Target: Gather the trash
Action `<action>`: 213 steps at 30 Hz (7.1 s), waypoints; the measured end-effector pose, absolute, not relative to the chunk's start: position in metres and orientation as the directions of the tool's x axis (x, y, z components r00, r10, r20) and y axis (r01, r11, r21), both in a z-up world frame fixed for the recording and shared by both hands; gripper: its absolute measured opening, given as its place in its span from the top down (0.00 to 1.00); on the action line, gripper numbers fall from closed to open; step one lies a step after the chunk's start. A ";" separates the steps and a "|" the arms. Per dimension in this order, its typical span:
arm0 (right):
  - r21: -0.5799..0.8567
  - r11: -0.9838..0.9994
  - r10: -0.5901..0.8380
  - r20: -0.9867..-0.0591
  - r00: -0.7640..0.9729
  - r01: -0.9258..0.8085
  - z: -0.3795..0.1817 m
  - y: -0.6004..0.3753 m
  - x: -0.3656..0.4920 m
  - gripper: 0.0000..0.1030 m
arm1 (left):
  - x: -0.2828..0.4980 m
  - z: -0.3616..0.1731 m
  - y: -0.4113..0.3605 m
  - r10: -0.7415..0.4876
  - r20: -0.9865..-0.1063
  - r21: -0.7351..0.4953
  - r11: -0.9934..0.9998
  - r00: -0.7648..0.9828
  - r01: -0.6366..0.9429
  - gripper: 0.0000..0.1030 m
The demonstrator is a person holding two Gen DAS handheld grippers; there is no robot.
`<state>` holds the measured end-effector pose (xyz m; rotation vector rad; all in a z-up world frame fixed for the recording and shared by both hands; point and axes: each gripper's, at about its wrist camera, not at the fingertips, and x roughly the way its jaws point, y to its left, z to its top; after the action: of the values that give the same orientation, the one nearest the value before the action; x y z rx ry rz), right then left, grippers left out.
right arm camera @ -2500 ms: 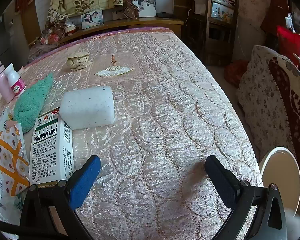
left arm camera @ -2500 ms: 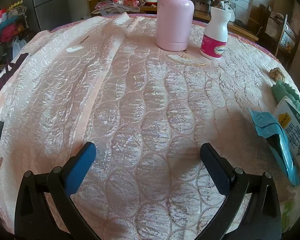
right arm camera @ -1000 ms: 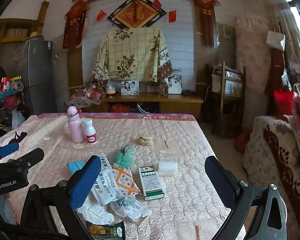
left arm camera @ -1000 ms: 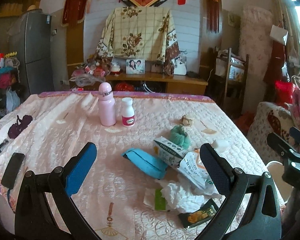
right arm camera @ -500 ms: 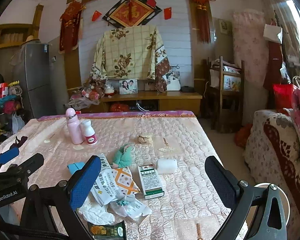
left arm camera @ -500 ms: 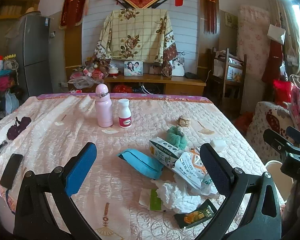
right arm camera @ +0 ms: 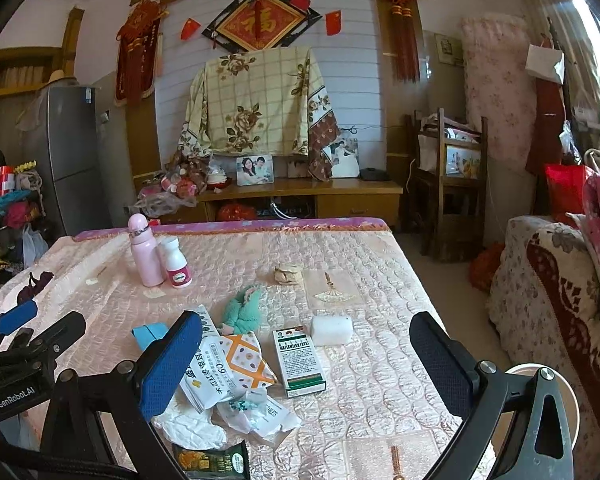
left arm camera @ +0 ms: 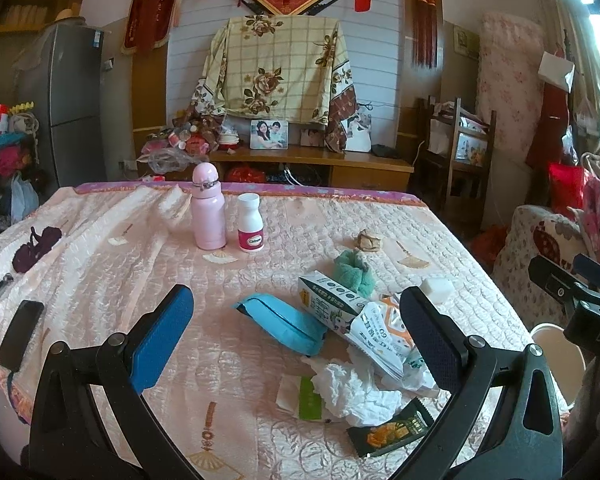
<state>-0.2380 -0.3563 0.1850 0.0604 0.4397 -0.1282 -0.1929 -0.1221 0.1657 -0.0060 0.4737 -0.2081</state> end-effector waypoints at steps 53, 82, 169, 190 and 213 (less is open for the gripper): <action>0.082 0.987 -0.079 -0.489 0.869 0.136 0.172 -0.365 -0.227 0.00 | -0.184 0.152 -0.123 -0.180 -0.484 -0.062 0.983 0.856 0.172 0.01; 0.041 0.997 -0.025 -0.637 0.771 0.066 0.135 -0.370 -0.206 0.00 | -0.164 0.124 -0.110 -0.171 -0.569 -0.059 0.984 0.805 0.168 0.01; 0.245 0.847 -0.132 -0.763 0.632 0.472 0.076 -0.672 -0.329 0.77 | -0.205 0.106 -0.504 -0.668 -0.723 -0.281 0.517 0.176 0.809 0.91; 0.177 0.770 -0.240 -0.809 0.536 0.613 0.038 -0.717 -0.347 0.51 | -0.207 0.059 -0.556 -0.691 -0.717 -0.360 0.480 0.091 0.800 0.56; 0.156 0.860 -0.201 -0.772 0.603 0.487 0.076 -0.638 -0.308 0.45 | -0.194 0.090 -0.452 -0.569 -0.704 -0.153 0.705 0.425 0.692 0.56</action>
<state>-0.3081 -0.6377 0.0760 0.3719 0.8351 -0.4091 -0.1942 -0.4522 0.0898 0.1697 0.8093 -0.7934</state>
